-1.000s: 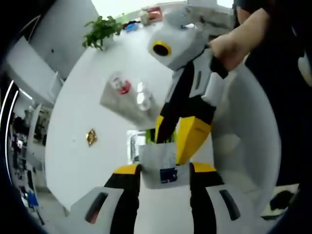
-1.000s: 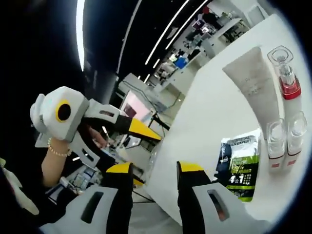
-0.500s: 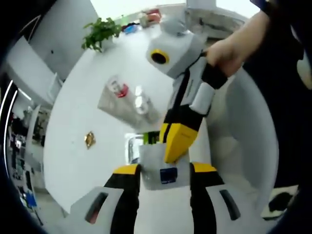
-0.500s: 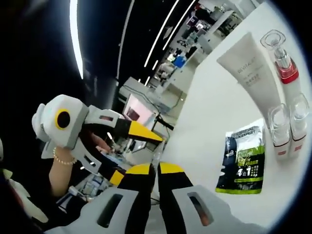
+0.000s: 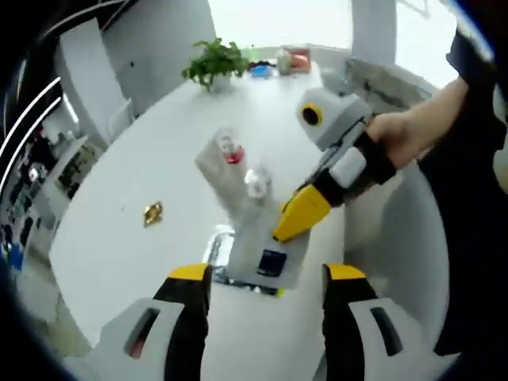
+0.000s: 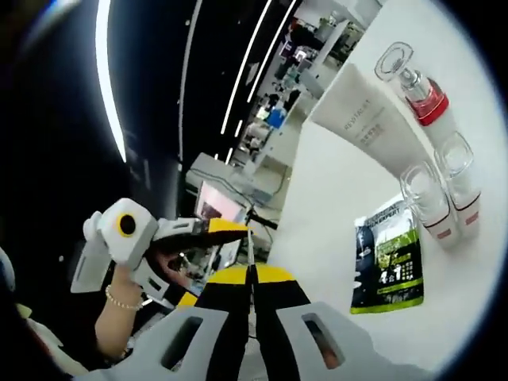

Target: Arrange the skincare products in the storage area until every visible bottle or jar stands upright without overlapping.

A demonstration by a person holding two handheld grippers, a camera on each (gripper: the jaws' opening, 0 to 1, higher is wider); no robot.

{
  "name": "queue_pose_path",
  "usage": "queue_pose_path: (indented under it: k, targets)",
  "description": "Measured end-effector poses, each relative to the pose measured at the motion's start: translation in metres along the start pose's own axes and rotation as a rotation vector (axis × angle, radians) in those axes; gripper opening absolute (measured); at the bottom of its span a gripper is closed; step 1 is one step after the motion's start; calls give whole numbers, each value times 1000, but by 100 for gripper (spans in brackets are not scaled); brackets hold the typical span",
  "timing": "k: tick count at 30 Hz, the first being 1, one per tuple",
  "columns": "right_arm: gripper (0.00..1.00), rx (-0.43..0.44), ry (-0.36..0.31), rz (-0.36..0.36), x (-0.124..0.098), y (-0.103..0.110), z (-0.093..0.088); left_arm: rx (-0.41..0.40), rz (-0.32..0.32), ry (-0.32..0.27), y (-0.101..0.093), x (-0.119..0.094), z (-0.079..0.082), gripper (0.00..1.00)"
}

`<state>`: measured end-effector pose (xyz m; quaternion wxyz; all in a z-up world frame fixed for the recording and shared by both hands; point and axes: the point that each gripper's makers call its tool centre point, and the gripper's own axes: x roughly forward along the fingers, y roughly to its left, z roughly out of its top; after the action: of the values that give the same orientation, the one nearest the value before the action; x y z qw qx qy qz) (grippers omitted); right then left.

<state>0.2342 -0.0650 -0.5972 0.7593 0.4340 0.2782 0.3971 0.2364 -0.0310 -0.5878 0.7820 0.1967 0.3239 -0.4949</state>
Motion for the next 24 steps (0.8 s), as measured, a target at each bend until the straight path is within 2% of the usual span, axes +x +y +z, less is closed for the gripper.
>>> queue_pose_path:
  k: [1,3,5,7,11,16,18,21,24]
  targets:
    - [1,3,-2,2,0,1,0,-43,-5,-42,1,-2,2,62]
    - [1,20,-11,12,1,4,1,-156,-13,-177,-7,-7,13,64]
    - [1,39,-21,24,2,6,1,-270,-21,-293,-4,-16,16,63]
    - [1,57,-27,44,5,11,1,-396,-26,-388,0,-23,14,62]
    - [1,84,-40,82,10,21,1,-573,-37,-527,5,-34,3,57]
    - [1,83,-55,130,18,35,2,-715,-121,-658,-7,-41,-1,52]
    - [1,68,-38,138,21,37,-1,-757,-135,-690,-9,-41,-4,47]
    - [1,70,-34,144,23,38,-3,-786,-127,-705,-9,-39,-10,39]
    - [1,85,-37,150,24,39,-4,-829,-132,-740,-11,-40,-12,36]
